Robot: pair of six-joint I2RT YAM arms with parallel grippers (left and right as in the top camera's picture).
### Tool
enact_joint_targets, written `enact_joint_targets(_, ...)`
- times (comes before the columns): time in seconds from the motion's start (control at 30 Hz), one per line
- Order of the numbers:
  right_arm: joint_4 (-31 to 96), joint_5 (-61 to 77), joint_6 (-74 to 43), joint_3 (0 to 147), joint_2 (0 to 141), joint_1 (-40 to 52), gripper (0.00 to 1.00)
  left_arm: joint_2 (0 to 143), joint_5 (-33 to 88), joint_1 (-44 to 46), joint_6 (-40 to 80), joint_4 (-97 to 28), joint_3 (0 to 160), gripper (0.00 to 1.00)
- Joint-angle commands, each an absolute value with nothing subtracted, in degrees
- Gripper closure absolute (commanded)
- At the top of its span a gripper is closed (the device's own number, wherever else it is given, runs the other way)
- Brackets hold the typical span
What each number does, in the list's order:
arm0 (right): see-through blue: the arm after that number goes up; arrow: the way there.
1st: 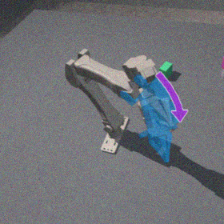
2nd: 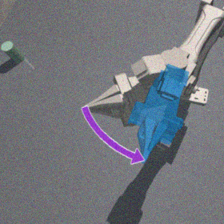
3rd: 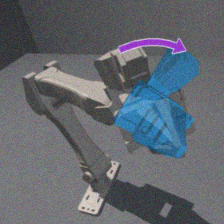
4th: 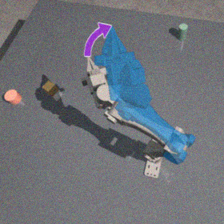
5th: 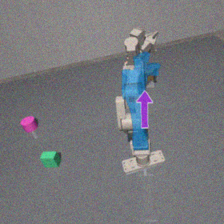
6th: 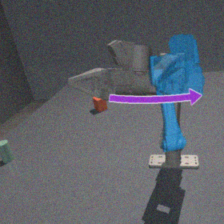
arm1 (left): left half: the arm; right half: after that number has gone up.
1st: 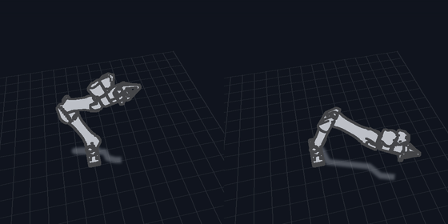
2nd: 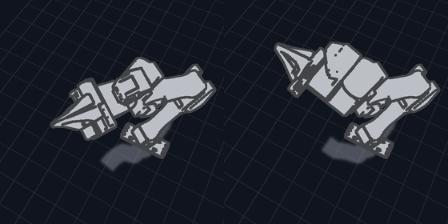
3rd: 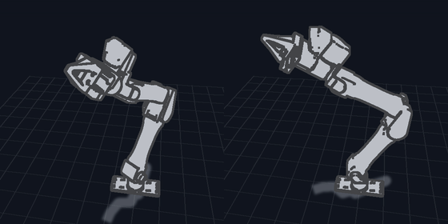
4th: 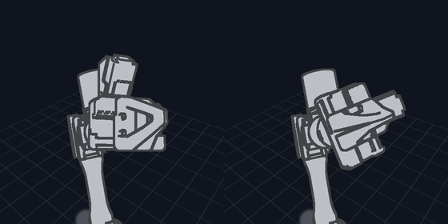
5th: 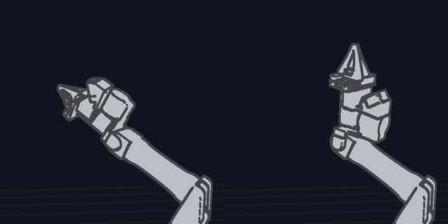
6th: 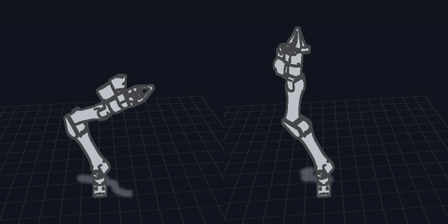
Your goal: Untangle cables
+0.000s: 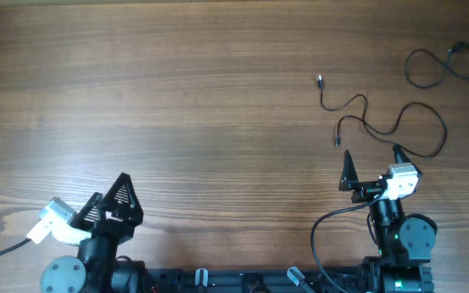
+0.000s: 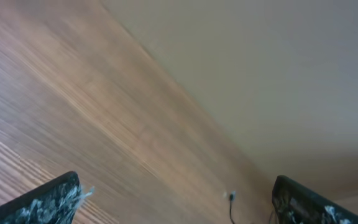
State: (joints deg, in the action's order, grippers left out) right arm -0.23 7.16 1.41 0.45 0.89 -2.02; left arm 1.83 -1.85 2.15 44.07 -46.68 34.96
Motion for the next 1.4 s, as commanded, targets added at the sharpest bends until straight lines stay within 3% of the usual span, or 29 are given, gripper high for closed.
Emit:
enact_joint_targets(0.0, -0.4, 6.2, 1.9, 0.3, 0.2, -1.8, 0.00, 0.3, -1.8, 2.4, 41.9, -44.0, 31.8, 0.00)
enact_joint_targets(0.13, -0.4, 6.2, 1.9, 0.3, 0.2, -1.8, 0.00, 0.2, -1.3, 2.4, 36.0, -36.8, 28.6, 0.00)
enact_joint_targets(0.27, -0.4, 6.2, 1.9, 0.3, 0.2, -1.8, 0.00, 0.2, 0.2, 2.3, 26.9, -19.3, 20.4, 0.00)
enact_joint_targets(0.63, -0.4, 6.2, 1.9, 0.3, 0.3, -1.8, 0.00, 0.2, 0.4, 2.3, 22.7, -4.2, 3.7, 0.00)
enact_joint_targets(0.8, -0.4, 6.2, 1.9, 0.3, 0.3, -1.8, 0.00, 0.2, 1.9, 2.4, 20.0, -2.5, 0.3, 0.00)
enact_joint_targets(1.03, -0.4, 6.2, 1.9, 0.3, 0.3, -1.8, 0.00, 0.2, 8.3, 2.8, 6.3, -3.9, 0.3, 0.00)
enact_joint_targets(1.37, -0.4, 6.2, 1.9, 0.3, 0.3, -1.8, 0.00, 0.2, 9.4, 4.0, 1.6, -3.7, 0.3, 0.00)
